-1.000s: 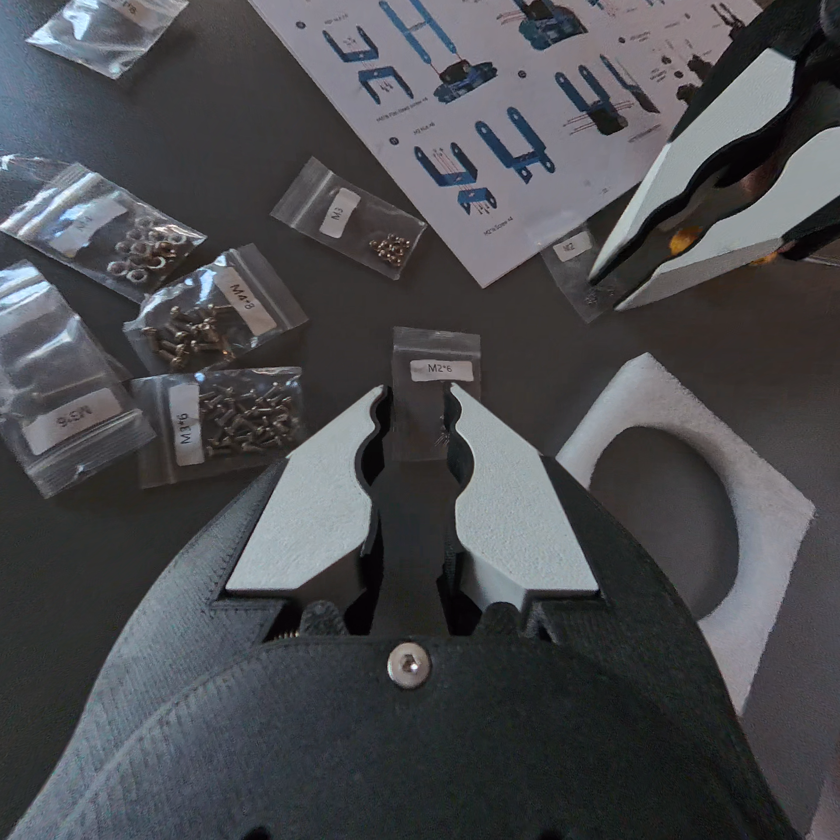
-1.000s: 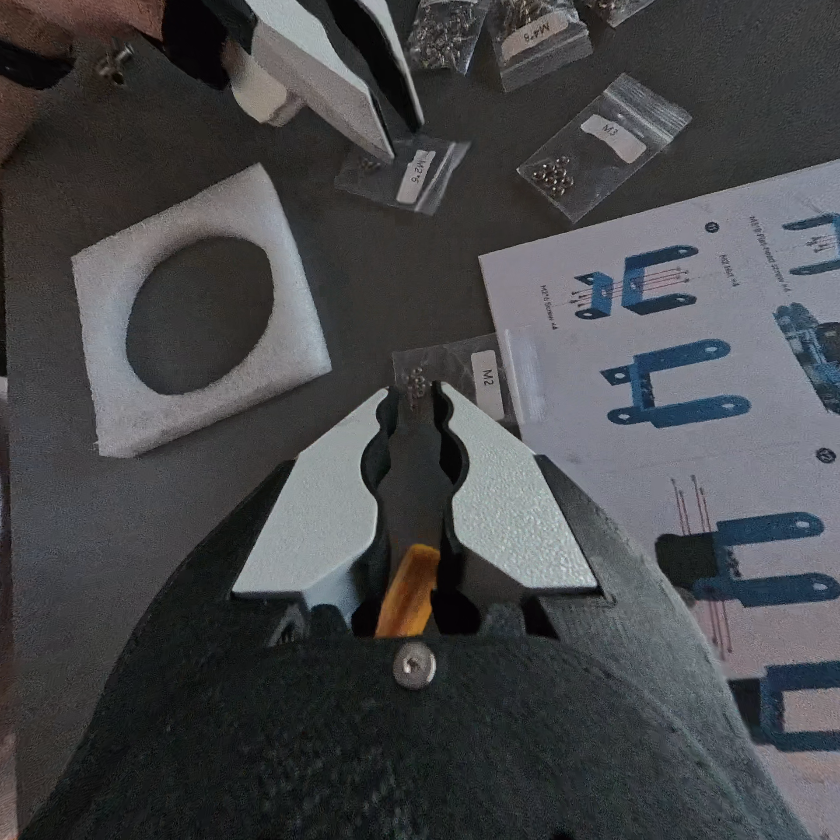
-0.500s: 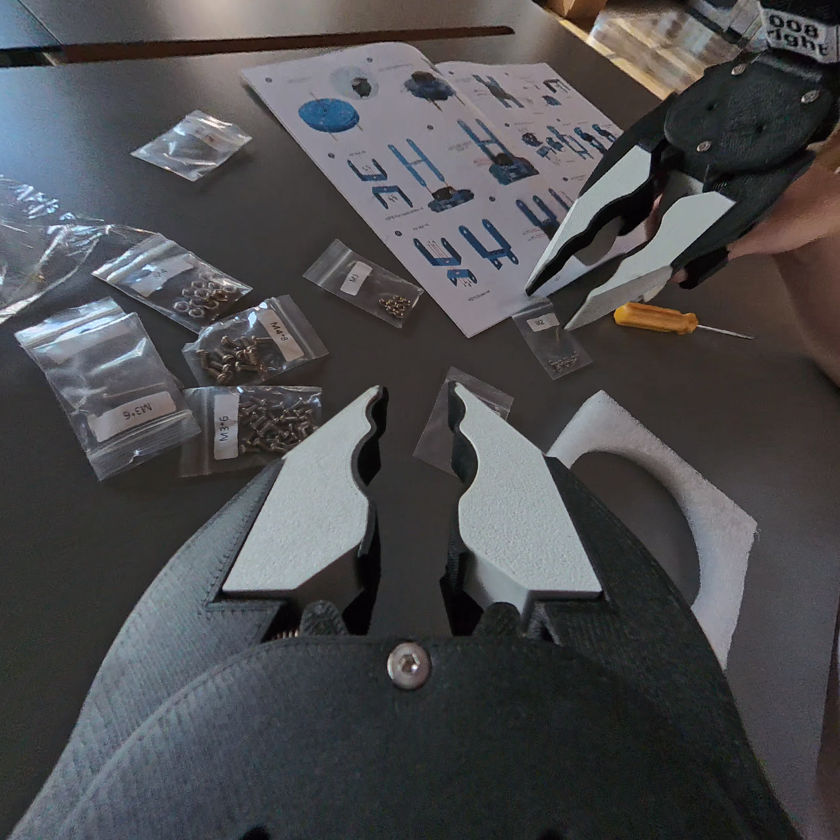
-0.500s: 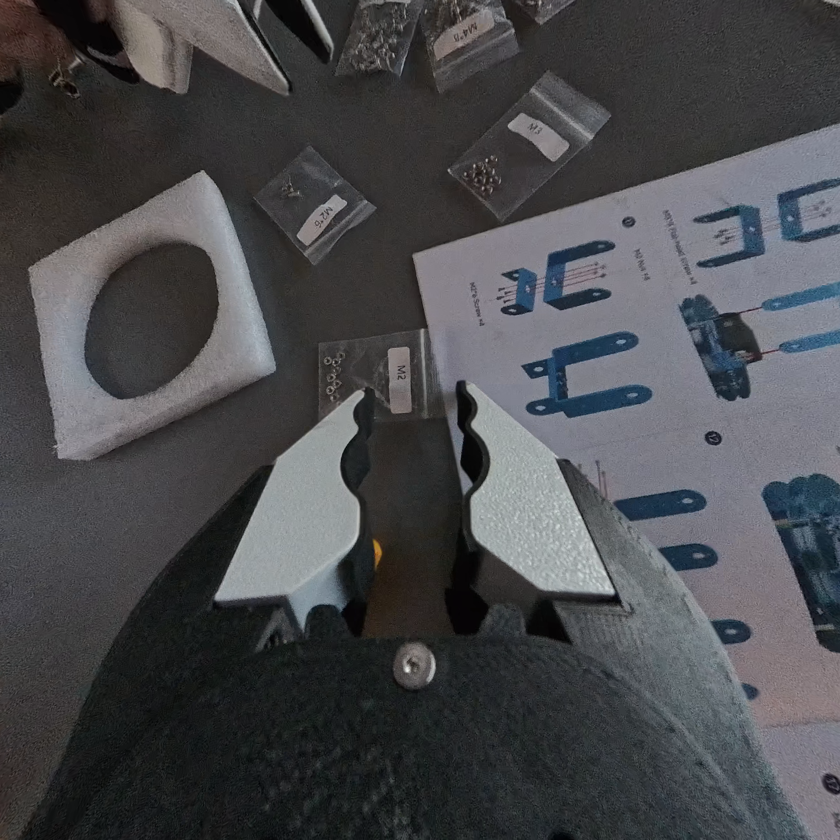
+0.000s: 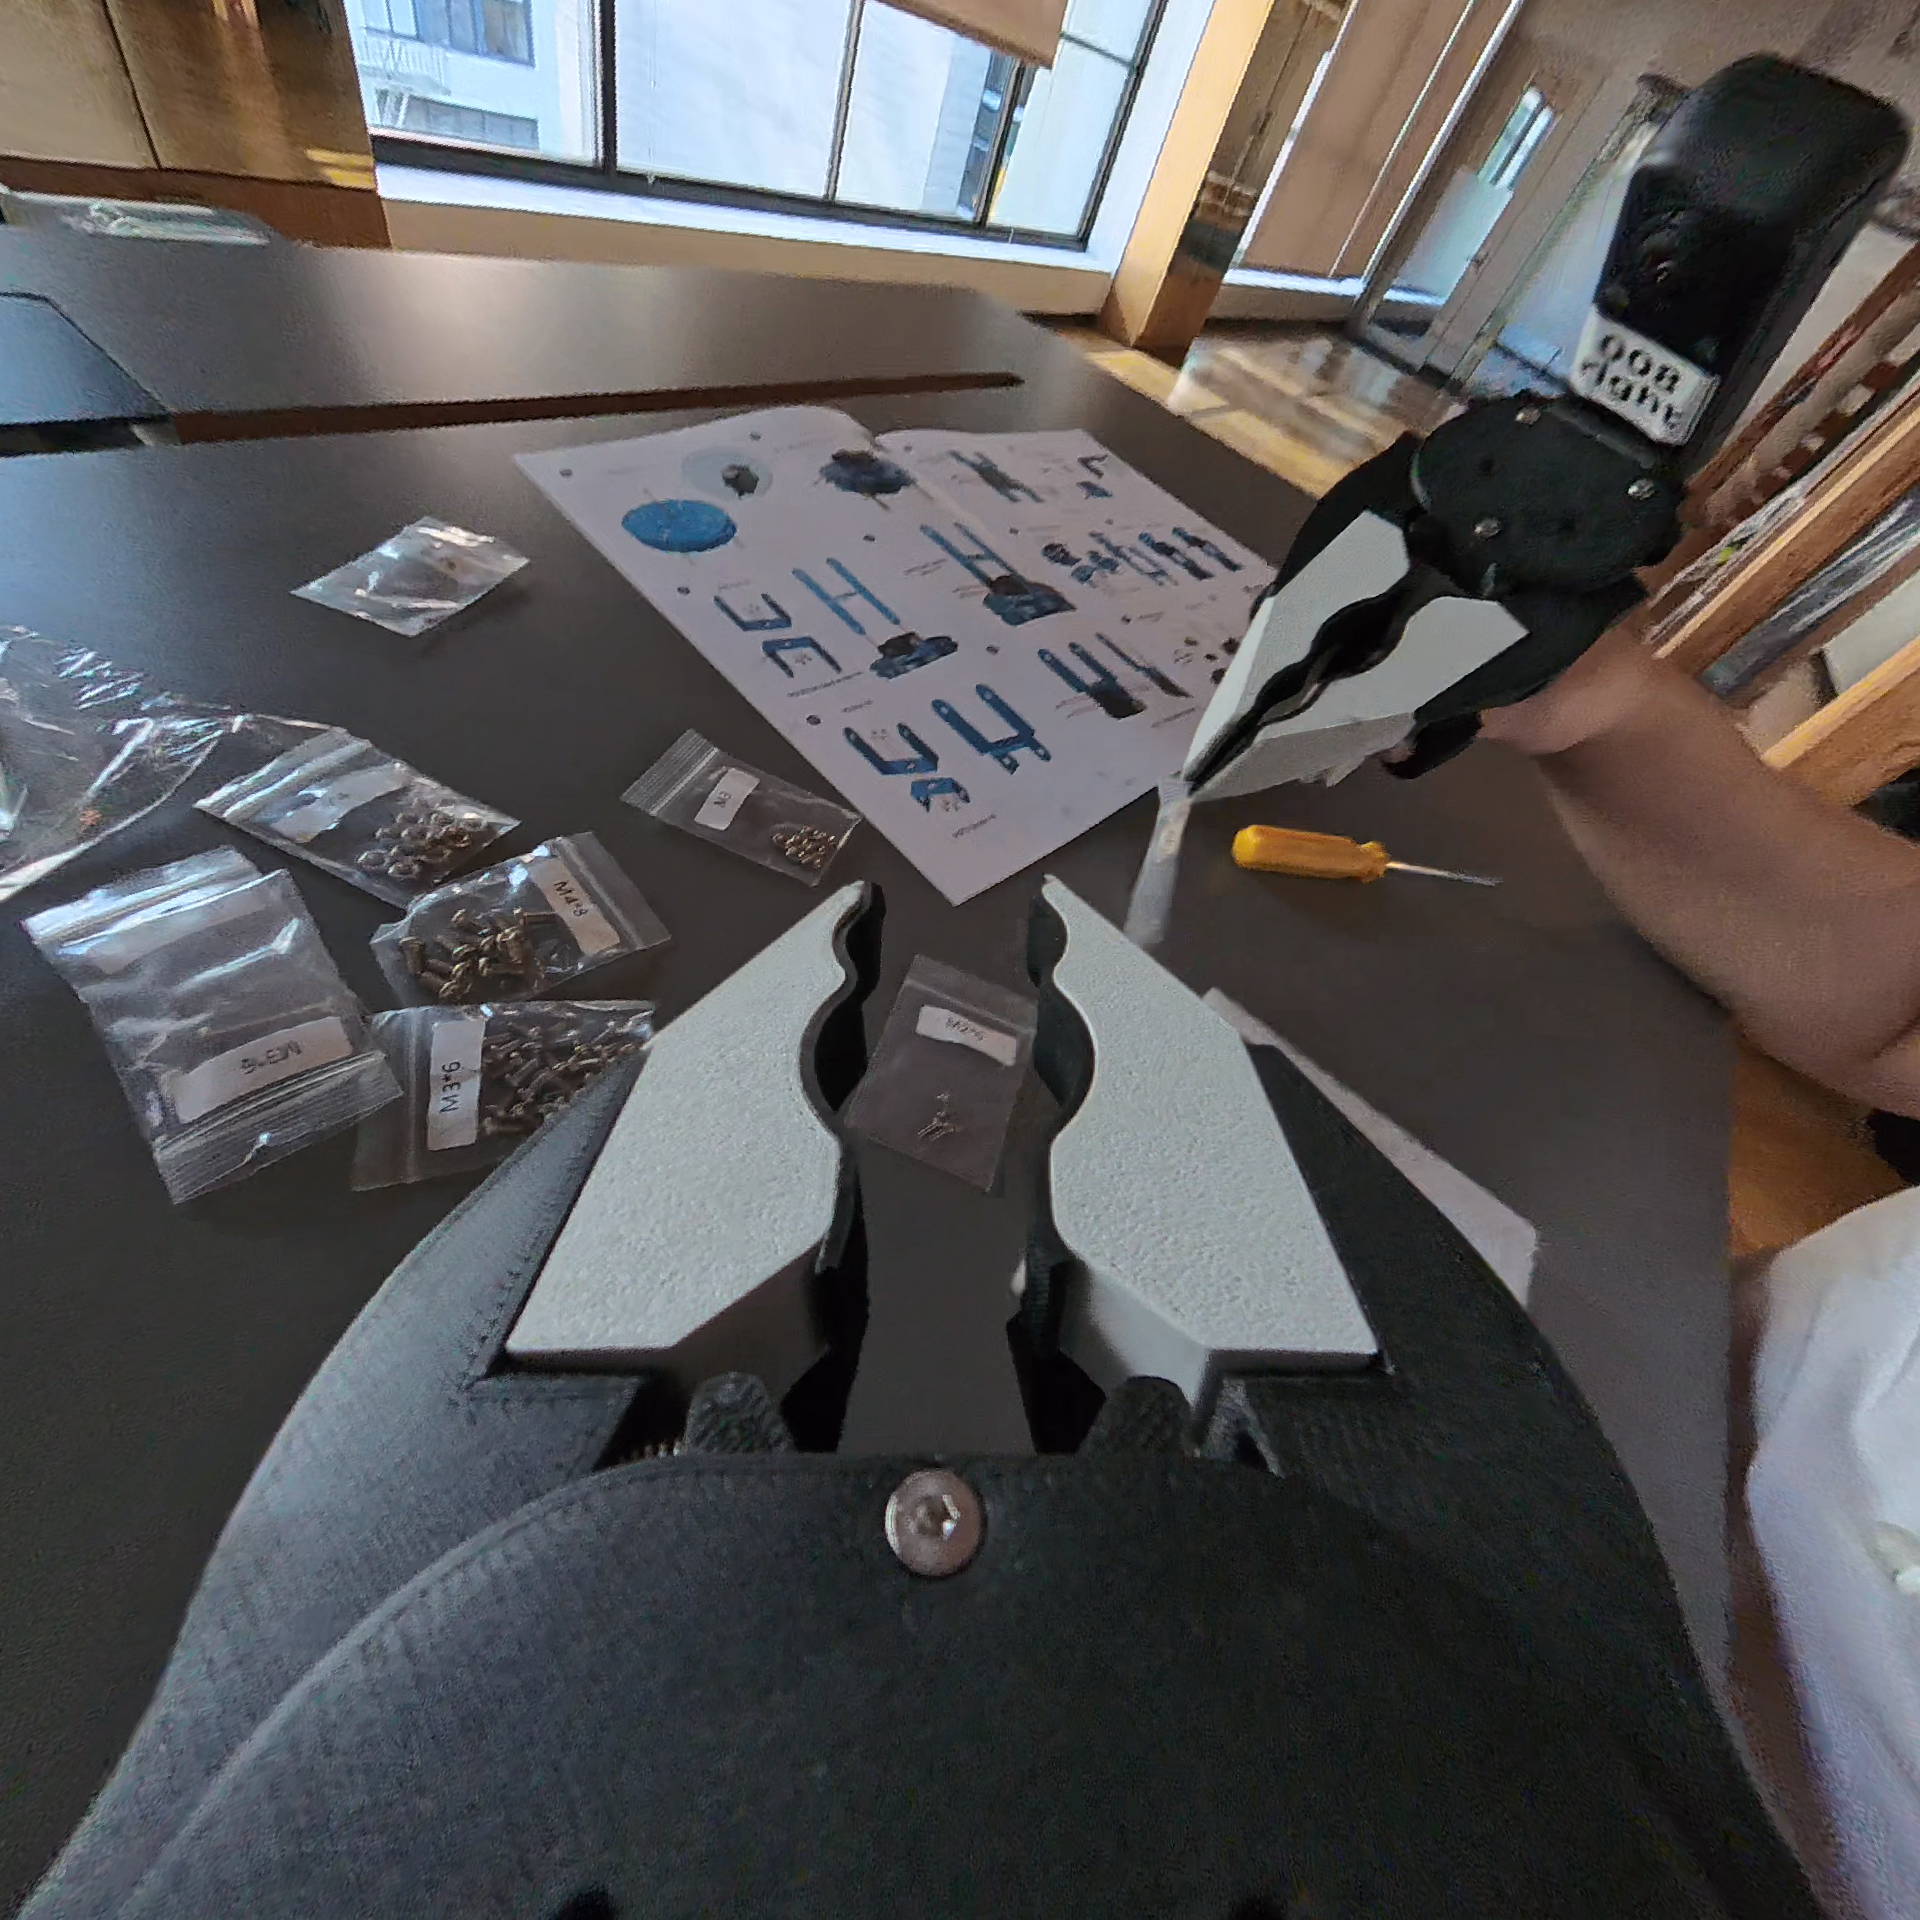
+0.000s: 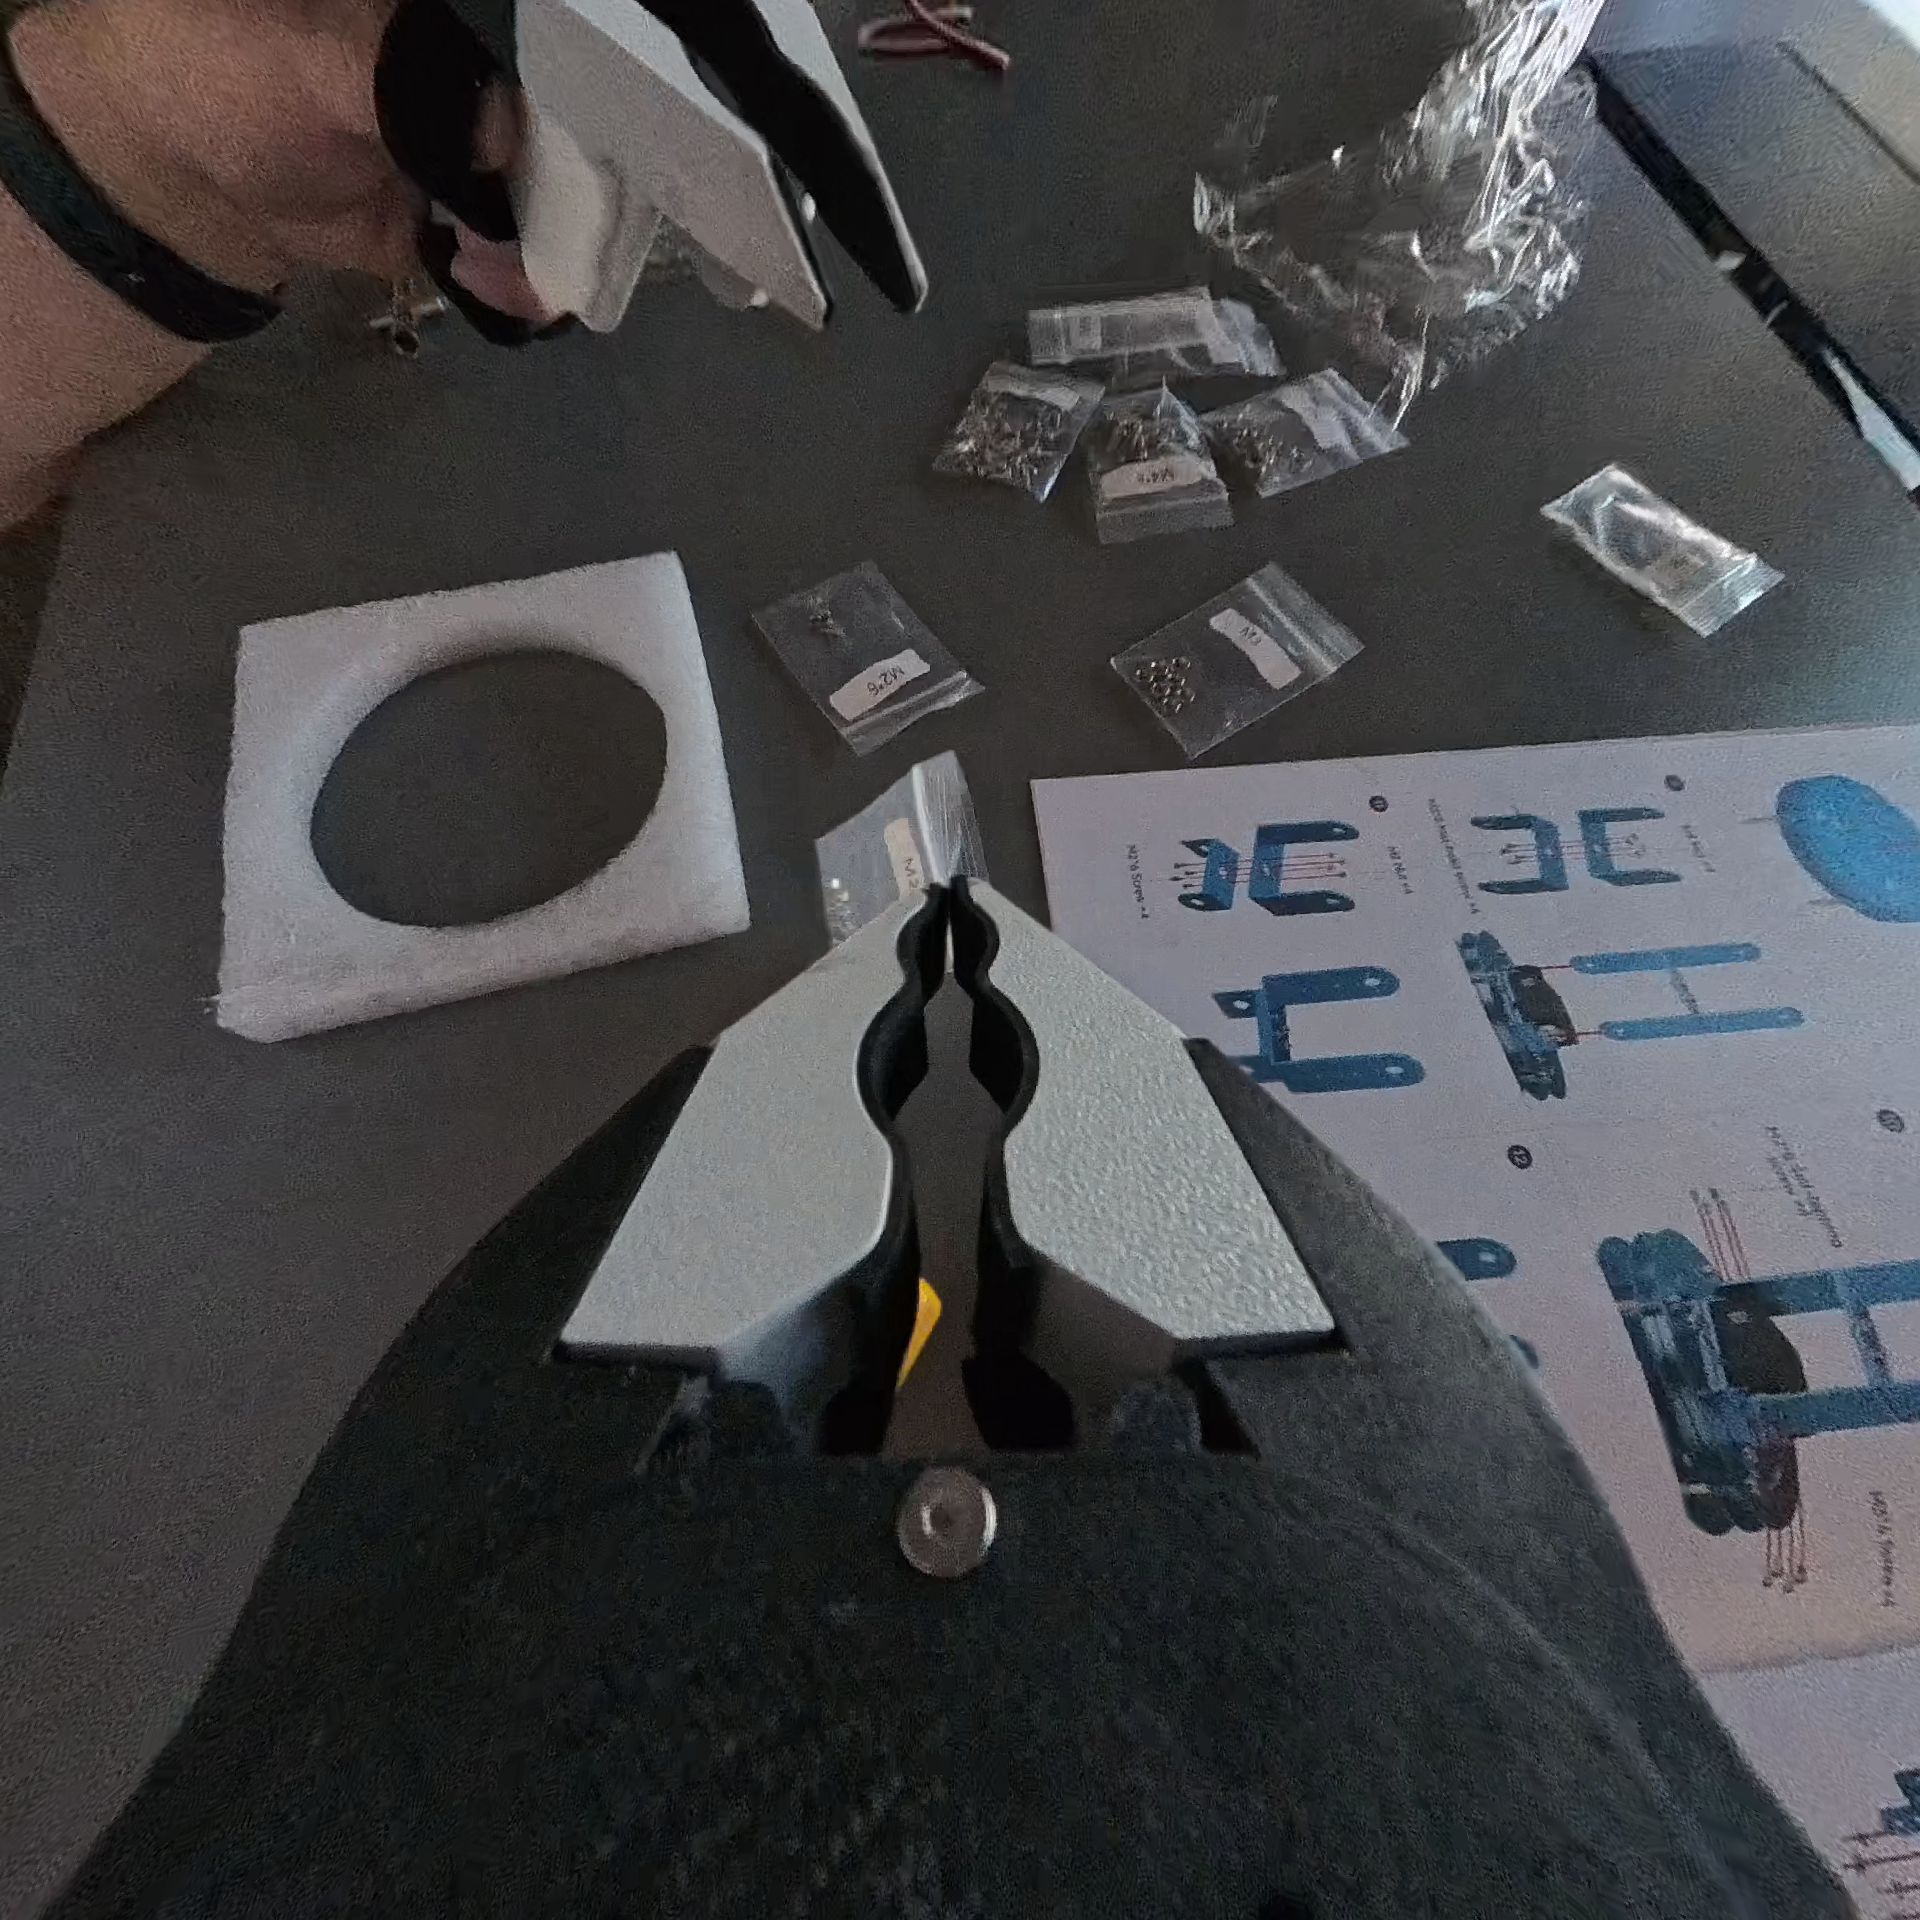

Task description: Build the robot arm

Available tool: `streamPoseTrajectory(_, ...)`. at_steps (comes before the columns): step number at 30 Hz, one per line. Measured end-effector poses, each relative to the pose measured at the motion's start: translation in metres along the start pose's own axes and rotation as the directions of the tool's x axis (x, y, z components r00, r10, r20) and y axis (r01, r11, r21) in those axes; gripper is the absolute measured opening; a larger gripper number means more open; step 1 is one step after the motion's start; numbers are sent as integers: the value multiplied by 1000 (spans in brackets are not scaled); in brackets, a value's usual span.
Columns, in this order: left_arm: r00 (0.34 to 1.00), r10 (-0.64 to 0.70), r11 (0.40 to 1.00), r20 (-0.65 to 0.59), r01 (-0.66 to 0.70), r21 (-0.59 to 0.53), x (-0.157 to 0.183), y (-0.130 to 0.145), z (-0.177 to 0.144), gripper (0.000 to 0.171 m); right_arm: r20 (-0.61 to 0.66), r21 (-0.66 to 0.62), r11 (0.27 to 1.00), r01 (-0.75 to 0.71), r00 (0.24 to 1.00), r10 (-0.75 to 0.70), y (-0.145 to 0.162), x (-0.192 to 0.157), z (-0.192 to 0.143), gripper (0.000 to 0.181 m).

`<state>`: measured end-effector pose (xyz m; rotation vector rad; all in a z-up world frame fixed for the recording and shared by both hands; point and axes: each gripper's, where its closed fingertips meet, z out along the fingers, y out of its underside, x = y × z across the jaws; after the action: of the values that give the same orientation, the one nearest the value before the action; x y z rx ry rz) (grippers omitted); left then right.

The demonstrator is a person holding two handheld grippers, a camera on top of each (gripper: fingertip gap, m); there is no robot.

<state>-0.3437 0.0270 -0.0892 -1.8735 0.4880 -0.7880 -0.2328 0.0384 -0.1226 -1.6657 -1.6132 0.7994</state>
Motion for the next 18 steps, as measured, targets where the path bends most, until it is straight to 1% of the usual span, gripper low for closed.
streamPoseTrajectory(3, 997, -5, 999, -79, 8, 38, 15, -8, -4, 30, -20, 107, 994, 13, 1000, -11, -24, -1, -11, 0)
streamPoseTrajectory(5, 997, 2, 999, -75, 1, 36, 16, -8, -3, 32, -17, 146, 989, 3, 1000, 0, -33, -3, -13, 0)
streamPoseTrajectory(6, 997, 4, 999, -76, -1, 41, 17, -10, -3, 32, -20, 136, 991, -8, 1000, 11, -32, -2, -11, 0)
streamPoseTrajectory(8, 997, 25, 999, -77, -23, 30, 17, -9, -1, 32, -39, 75, 996, -49, 998, 52, -18, 4, -7, 0)
streamPoseTrajectory(9, 996, 52, 999, -70, -53, -1, 13, -5, 2, 32, -12, 46, 995, -93, 996, 93, -9, 4, -5, 0)
streamPoseTrajectory(11, 992, 98, 986, -79, -107, -125, 0, 6, 11, 32, 32, 12, 978, -208, 978, 207, 5, 7, 1, 0)
streamPoseTrajectory(12, 987, 109, 973, -114, -130, -192, -2, 13, 17, 32, 59, -6, 968, -250, 966, 250, 10, 8, 5, 0)
streamPoseTrajectory(13, 980, 109, 955, -165, -150, -256, -1, 20, 21, 32, 60, -36, 960, -276, 959, 278, 17, 9, 9, 0)
streamPoseTrajectory(15, 979, 100, 924, -179, -159, -349, -6, 30, 29, 28, 18, -85, 955, -284, 958, 286, 29, 18, 15, 1)
streamPoseTrajectory(16, 976, 100, 913, -193, -168, -373, -4, 34, 30, 27, 5, -79, 959, -272, 962, 274, 29, 21, 18, 7)
streamPoseTrajectory(17, 973, 112, 905, -203, -185, -384, -2, 38, 32, 29, -18, -78, 958, -276, 961, 276, 30, 24, 19, 21)
streamPoseTrajectory(18, 970, 140, 895, -201, -210, -393, -3, 42, 34, 35, -40, -78, 957, -281, 960, 278, 27, 26, 19, 26)
